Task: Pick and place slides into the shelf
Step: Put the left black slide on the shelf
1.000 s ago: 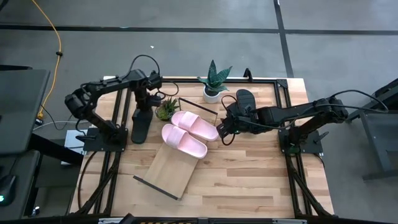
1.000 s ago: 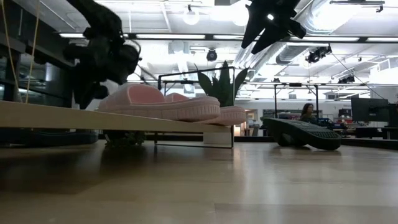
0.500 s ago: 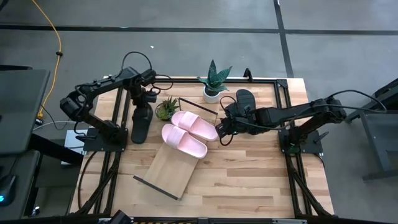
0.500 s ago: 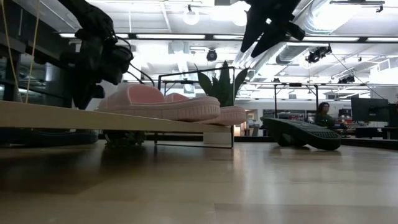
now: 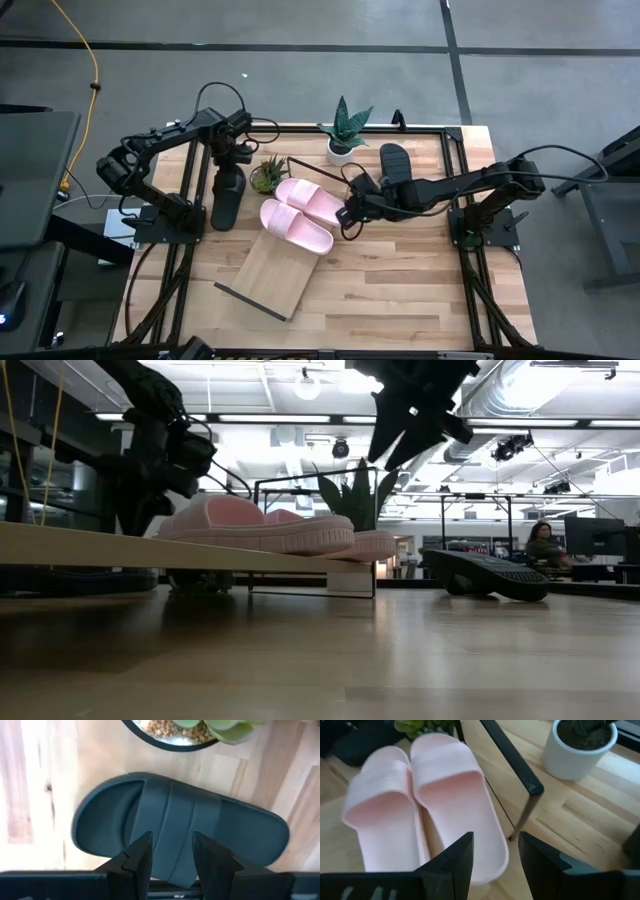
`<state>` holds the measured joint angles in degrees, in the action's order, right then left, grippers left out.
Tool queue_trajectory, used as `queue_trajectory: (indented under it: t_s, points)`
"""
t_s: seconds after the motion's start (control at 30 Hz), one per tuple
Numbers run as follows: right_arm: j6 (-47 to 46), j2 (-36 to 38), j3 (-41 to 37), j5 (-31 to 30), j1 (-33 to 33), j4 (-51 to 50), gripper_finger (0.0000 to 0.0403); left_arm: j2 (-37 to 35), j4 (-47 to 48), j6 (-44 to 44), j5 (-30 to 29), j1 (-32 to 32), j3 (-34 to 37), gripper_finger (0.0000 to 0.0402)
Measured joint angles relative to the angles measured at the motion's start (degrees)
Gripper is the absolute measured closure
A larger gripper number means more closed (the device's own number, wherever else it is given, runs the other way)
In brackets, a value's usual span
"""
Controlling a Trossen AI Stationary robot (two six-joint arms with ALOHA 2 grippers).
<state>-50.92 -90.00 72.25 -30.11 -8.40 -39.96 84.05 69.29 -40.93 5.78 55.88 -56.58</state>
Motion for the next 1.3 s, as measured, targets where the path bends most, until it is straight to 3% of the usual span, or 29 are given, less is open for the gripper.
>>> queue_trajectory:
  t_s: [0.67, 1.3]
  points:
    - [1.47, -0.02, 0.0, 0.27, 0.02, 1.68, 0.0257, 0.2, -2.37, -1.96, -0.26, 0.0, 0.0, 0.0275]
    - [3.0, -0.02, 0.0, -0.08, 0.02, 1.66, 0.0257, -2.04, 4.15, 10.84, -2.14, -0.9, 0.02, 0.0275]
